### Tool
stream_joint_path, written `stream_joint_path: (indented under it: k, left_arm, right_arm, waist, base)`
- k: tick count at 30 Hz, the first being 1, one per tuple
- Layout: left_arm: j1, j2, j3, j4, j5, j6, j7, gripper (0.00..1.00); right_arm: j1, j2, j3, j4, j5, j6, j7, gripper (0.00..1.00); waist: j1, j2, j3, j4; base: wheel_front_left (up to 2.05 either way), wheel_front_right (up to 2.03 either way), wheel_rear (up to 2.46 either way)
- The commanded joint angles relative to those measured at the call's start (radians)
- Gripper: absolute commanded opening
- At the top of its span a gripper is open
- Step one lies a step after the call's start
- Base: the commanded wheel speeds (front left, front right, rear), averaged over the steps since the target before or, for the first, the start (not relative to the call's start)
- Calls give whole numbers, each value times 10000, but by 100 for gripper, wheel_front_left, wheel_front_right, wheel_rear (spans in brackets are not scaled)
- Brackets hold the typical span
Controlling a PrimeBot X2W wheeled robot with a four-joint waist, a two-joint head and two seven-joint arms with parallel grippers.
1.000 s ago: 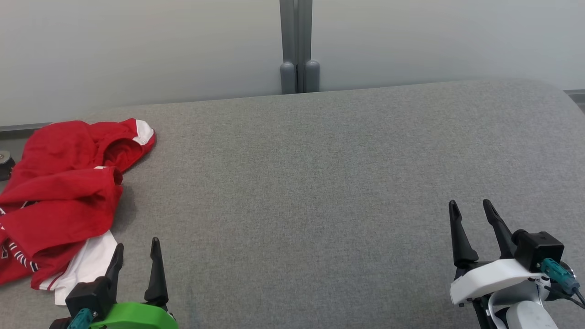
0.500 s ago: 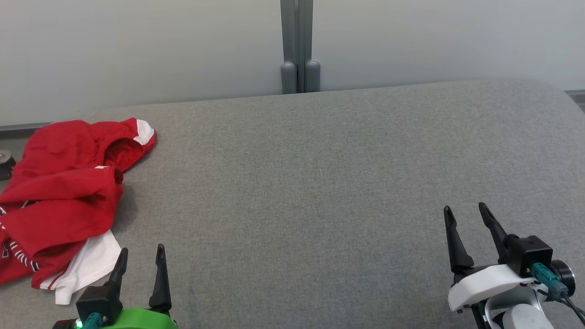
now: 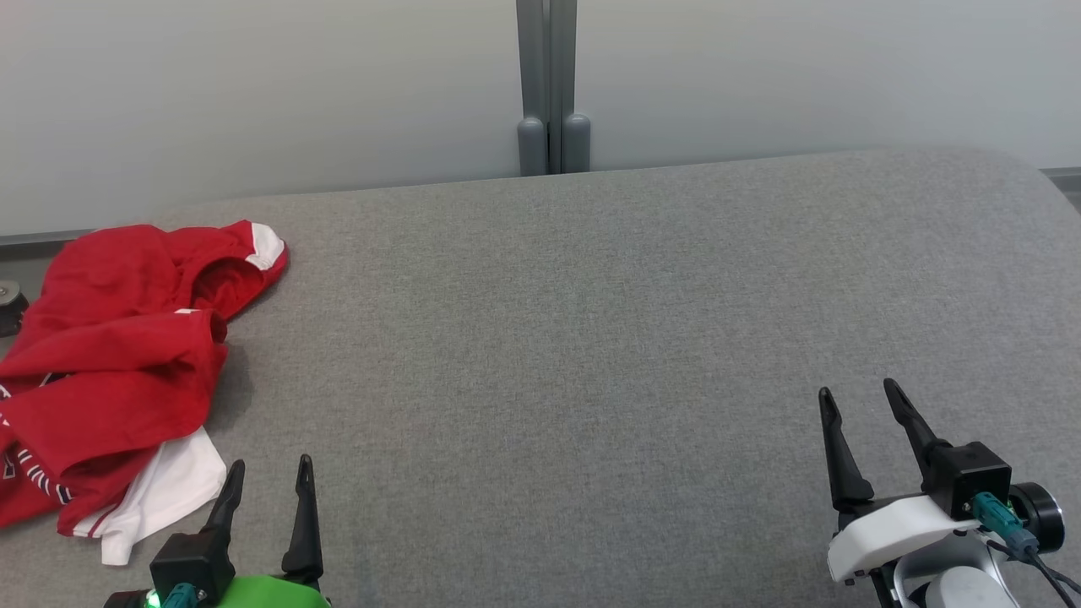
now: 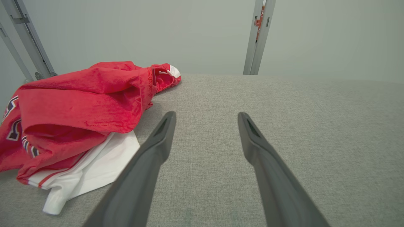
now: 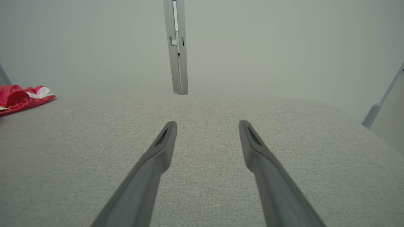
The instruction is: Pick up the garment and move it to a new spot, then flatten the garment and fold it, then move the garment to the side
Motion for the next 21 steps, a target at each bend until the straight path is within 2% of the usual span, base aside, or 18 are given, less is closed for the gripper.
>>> stream_joint_path:
  k: [1,15,21]
  left_arm:
    - [129,3,42,20,6,-32,-38,100]
    - [5,-37,13,123,157,-167,-38,100]
    - [-56,-40,29,146,183,-174,-23,100]
  right_arm:
    - [147,4,-24,37,-26,-3,-35,100]
    - [31,26,13,71,18,-3,-35,100]
    - [228,68,82,-24,93,-3,-33,100]
  waist:
    - [0,0,-9,-5]
    - [0,0,-17,66]
    - [0,0,-119,800]
  base:
    - [0,0,0]
    - [0,0,0]
    - [0,0,0]
